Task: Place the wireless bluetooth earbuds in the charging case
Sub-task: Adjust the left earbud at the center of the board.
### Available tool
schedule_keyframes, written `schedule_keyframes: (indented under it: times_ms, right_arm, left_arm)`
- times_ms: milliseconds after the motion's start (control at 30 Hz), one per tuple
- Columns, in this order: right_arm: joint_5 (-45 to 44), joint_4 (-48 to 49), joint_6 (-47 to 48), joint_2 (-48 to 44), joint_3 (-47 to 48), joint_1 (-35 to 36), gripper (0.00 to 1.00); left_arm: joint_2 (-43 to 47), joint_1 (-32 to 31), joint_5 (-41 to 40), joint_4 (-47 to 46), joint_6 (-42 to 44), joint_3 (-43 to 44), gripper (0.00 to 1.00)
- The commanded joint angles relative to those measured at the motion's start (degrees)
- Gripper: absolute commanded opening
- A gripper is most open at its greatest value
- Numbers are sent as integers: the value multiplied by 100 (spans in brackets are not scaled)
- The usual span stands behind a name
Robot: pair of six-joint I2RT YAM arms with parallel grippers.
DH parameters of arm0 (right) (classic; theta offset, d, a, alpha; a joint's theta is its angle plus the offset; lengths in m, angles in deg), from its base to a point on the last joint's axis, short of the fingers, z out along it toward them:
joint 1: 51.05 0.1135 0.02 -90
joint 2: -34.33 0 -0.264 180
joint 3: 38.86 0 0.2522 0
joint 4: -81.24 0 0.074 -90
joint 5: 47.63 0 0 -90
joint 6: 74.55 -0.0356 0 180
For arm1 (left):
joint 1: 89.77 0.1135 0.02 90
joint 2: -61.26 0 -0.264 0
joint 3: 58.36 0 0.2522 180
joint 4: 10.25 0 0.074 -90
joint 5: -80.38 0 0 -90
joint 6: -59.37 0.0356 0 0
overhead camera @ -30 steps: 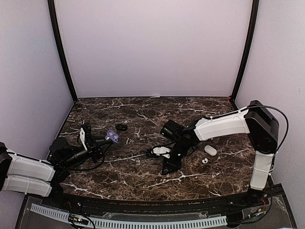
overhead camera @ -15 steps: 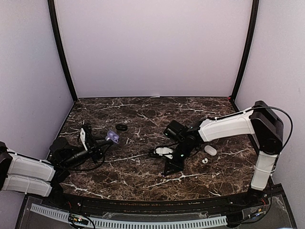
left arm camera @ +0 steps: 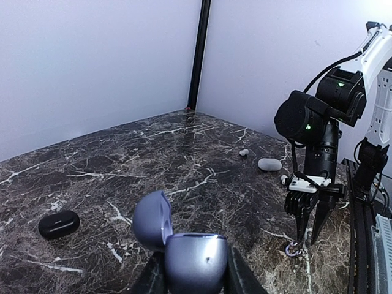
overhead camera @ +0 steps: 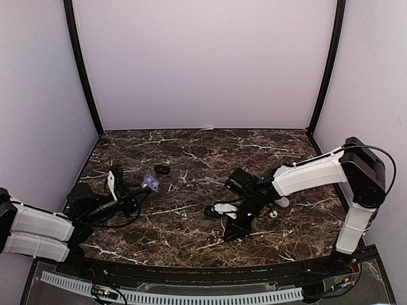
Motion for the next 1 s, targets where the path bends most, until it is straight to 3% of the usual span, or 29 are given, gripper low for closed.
schedule_keyframes:
  times_ms: [0,333,567,967]
  right_arm:
    - [-188,247,-210,-492,-131,44,22]
    - [-526,948,-365,-636,190,-247,20]
    - [-426,820,-332,104,530,-216,22]
    - [-148,740,-241,320,518,12,28]
  left_arm:
    - [-2,45,99,-194,13,19,19]
    - [27,48,99,-188,21,18,19]
    - [81,45,136,-176,12,7,19]
    - [106,42,147,-150,22,14,19]
